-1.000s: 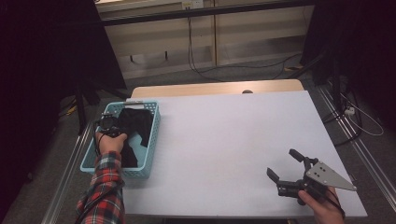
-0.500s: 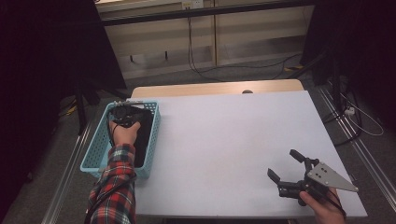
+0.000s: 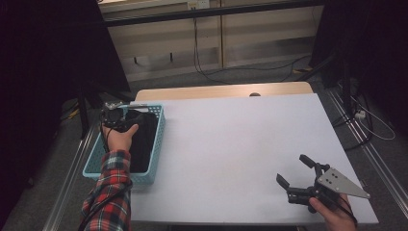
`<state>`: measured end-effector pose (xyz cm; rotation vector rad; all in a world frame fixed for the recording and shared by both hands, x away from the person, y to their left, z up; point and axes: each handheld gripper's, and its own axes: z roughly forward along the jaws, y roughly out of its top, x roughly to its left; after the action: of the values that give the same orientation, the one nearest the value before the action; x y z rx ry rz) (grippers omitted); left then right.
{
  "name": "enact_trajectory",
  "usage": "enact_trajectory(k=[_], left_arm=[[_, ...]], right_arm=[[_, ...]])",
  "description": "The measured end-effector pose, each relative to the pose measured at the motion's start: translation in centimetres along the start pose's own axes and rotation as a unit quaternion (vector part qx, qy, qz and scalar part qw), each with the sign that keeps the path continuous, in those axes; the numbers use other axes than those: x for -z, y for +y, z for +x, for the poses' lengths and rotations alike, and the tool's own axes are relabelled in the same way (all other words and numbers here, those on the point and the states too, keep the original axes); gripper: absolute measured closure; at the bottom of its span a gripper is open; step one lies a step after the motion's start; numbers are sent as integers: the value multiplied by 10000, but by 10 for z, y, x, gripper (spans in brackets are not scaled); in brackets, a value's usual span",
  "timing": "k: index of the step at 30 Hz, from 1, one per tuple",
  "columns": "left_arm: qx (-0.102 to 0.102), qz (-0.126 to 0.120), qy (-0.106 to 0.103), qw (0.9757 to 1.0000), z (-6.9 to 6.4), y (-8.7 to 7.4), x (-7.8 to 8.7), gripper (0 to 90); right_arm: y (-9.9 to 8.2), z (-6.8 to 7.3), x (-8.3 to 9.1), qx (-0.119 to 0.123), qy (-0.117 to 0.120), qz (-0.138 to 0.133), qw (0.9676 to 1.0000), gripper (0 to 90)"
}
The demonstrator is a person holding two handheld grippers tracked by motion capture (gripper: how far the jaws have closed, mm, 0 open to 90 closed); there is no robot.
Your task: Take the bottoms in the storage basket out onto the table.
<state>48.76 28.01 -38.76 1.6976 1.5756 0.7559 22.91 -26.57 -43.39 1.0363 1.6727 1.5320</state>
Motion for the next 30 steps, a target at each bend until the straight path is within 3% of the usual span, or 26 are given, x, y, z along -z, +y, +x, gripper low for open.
enact_trajectory(k=[6, 10, 13, 23, 24, 27, 28, 29, 30], left_arm=[[177, 209, -267, 9993, 8, -14, -5, 55], [200, 410, -557, 9974, 1, -21, -15, 62], [268, 485, -635, 9964, -4, -25, -21, 62], [-80, 785, -601, 9951, -13, -37, -40, 48], [-40, 778, -574, 9953, -14, -39, -41, 48], [-325, 1008, -511, 9931, -14, -40, -43, 48], [-319, 999, -459, 9934, -16, -40, -44, 48], [-457, 1109, -456, 9917, -16, -40, -44, 48], [-422, 1085, -456, 9922, -17, -41, -45, 49]], right_arm=[[0, 1, -3, 2, 36, 8, 10000, 10], [0, 2, -4, 14, 55, 12, 10000, 10], [0, 2, -5, 5, 66, 10, 10000, 11], [0, 1, -3, -11, 55, -2, 10000, 11], [0, 1, -2, -16, 53, -4, 10000, 11], [0, 1, -2, -10, 43, -2, 10000, 10], [0, 1, -2, -13, 44, -4, 10000, 10], [0, 1, -2, -14, 38, -2, 10000, 11], [0, 1, -2, -10, 39, -5, 10000, 10]])
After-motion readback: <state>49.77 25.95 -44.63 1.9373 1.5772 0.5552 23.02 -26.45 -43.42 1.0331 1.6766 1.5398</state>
